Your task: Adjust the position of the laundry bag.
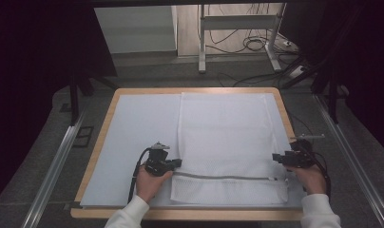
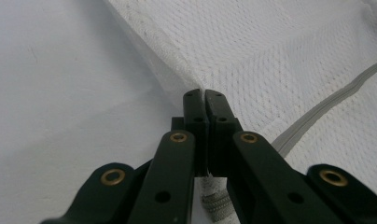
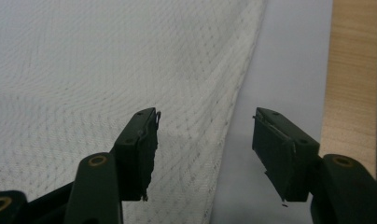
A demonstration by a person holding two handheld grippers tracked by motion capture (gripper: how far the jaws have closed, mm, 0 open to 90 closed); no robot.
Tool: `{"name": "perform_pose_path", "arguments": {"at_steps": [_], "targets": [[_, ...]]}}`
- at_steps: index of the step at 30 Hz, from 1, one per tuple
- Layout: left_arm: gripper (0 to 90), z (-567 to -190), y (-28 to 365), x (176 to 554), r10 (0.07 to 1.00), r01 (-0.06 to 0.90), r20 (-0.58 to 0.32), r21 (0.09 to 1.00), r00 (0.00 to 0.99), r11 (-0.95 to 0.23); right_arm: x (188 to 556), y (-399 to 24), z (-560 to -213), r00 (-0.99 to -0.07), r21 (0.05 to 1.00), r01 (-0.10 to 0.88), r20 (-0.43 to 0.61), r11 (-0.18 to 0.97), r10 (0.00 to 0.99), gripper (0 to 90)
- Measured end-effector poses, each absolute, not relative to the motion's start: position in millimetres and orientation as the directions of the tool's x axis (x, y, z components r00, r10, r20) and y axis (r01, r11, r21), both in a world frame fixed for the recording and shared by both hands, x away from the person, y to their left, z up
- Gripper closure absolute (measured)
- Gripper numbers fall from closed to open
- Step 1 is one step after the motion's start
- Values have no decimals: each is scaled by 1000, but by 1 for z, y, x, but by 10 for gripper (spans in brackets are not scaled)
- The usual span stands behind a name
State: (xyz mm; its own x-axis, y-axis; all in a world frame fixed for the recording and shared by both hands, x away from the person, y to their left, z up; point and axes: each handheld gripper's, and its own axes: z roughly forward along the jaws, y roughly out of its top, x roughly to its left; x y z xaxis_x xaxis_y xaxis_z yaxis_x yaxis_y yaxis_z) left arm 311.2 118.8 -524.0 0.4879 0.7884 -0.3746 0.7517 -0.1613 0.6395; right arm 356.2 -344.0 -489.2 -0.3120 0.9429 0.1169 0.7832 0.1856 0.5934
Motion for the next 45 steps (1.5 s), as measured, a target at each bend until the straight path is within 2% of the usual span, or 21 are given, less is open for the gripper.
{"name": "perform_pose_path", "arguments": {"at_steps": [15,20,22,23,24,26,29,32,45], "targets": [[891,-524,119,311,786,752,-378,639,488,-159,359,-339,-499,-315,540,815,112,209,942,513],[892,-524,119,311,787,752,-378,640,488,-158,358,-335,-499,-337,542,803,71,248,939,636],[891,-524,119,311,787,751,-378,641,488,-158,358,-334,-499,-343,542,801,68,254,937,654],[891,-523,119,311,786,750,-377,642,490,-159,357,-334,-500,-354,545,795,62,266,933,719],[892,-523,119,311,786,750,-377,642,490,-159,357,-334,-500,-354,545,795,62,266,933,719],[892,-523,119,311,785,750,-378,642,491,-160,357,-334,-500,-363,545,791,52,278,930,793],[892,-523,119,311,785,749,-379,643,490,-158,357,-334,-500,-376,547,788,65,282,925,847],[892,-522,120,311,786,747,-375,645,492,-159,357,-335,-500,-380,552,784,66,284,923,870],[893,-521,123,311,786,747,-380,647,488,-152,357,-337,-498,-376,569,780,95,259,922,874]]}}
